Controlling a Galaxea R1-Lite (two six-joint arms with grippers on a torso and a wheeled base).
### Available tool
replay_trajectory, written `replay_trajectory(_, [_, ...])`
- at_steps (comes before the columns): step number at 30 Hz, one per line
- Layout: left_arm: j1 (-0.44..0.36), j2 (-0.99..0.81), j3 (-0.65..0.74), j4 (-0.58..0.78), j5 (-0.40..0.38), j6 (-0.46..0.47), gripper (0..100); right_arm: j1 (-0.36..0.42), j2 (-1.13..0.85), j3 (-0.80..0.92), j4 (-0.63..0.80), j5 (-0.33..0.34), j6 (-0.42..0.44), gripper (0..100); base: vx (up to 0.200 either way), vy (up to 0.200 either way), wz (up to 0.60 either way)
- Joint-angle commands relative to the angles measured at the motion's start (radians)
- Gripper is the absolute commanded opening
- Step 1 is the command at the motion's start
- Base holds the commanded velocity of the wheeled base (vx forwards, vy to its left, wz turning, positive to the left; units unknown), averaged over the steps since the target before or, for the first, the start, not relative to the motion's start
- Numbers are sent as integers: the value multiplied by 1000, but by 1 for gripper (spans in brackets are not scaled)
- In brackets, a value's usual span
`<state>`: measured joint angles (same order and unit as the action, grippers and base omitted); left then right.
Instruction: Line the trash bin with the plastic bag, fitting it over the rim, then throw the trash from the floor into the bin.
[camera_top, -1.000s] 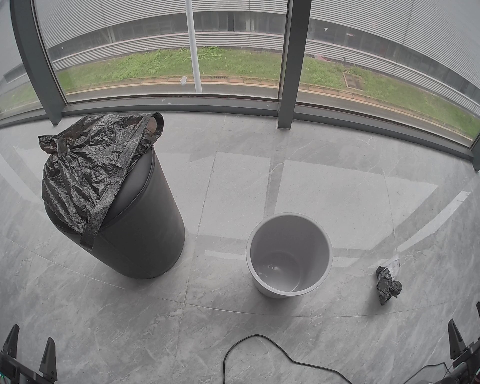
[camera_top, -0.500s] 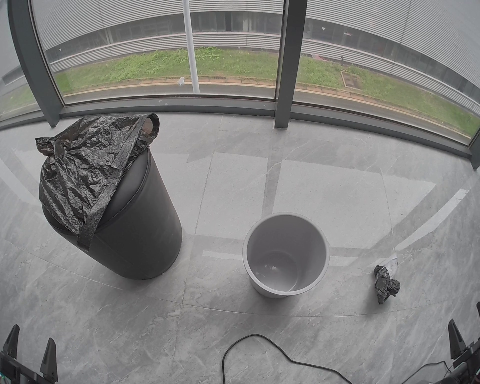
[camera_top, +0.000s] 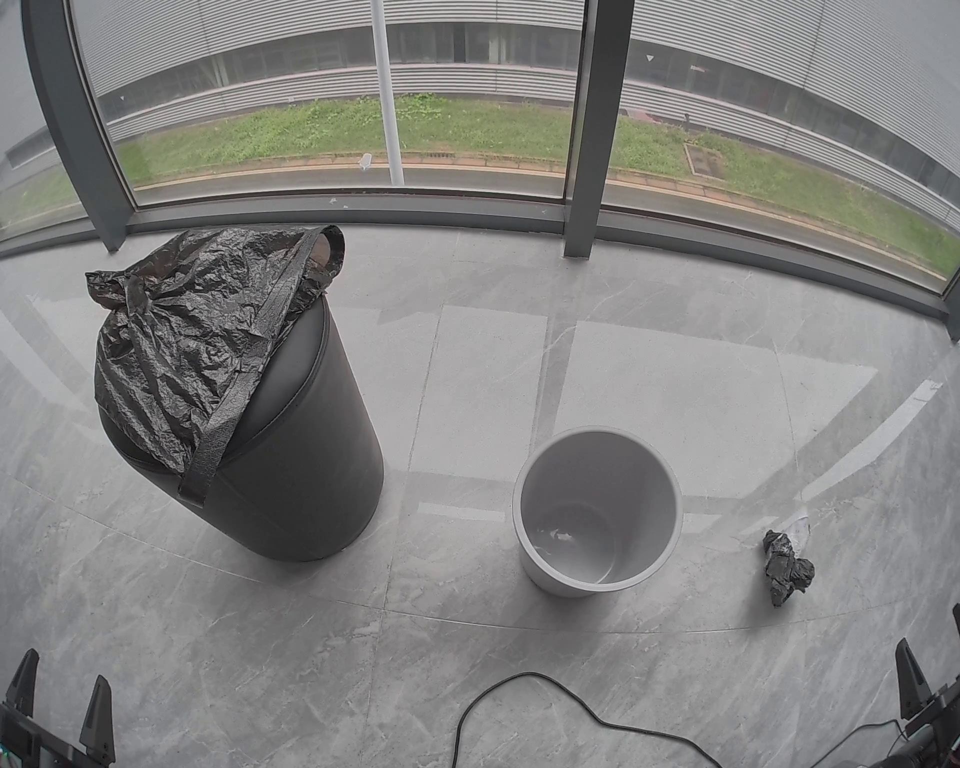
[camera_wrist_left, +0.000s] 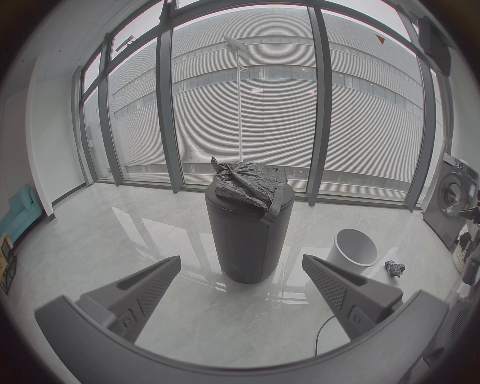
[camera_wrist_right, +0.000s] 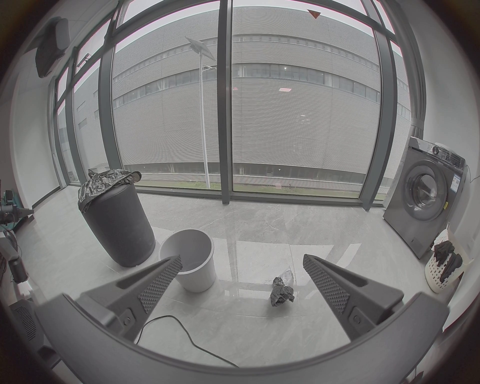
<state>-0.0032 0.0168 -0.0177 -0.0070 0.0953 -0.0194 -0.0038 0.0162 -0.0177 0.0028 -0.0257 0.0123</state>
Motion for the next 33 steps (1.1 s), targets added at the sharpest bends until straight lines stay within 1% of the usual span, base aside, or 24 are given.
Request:
replay_trajectory(1, [0,-17,18,-1,0,-1,100,1,-10,16,0,0,0,100,0,0,0])
replay_trajectory(6, [0,-17,18,-1,0,-1,100,1,-10,16,0,0,0,100,0,0,0])
replay_trajectory(15, [0,-17,18,-1,0,-2,100,1,-10,16,0,0,0,100,200,0,0])
replay_trajectory(33, [0,-17,18,-2,0,-5,100,1,-10,16,0,3,-3,100,0,0,0])
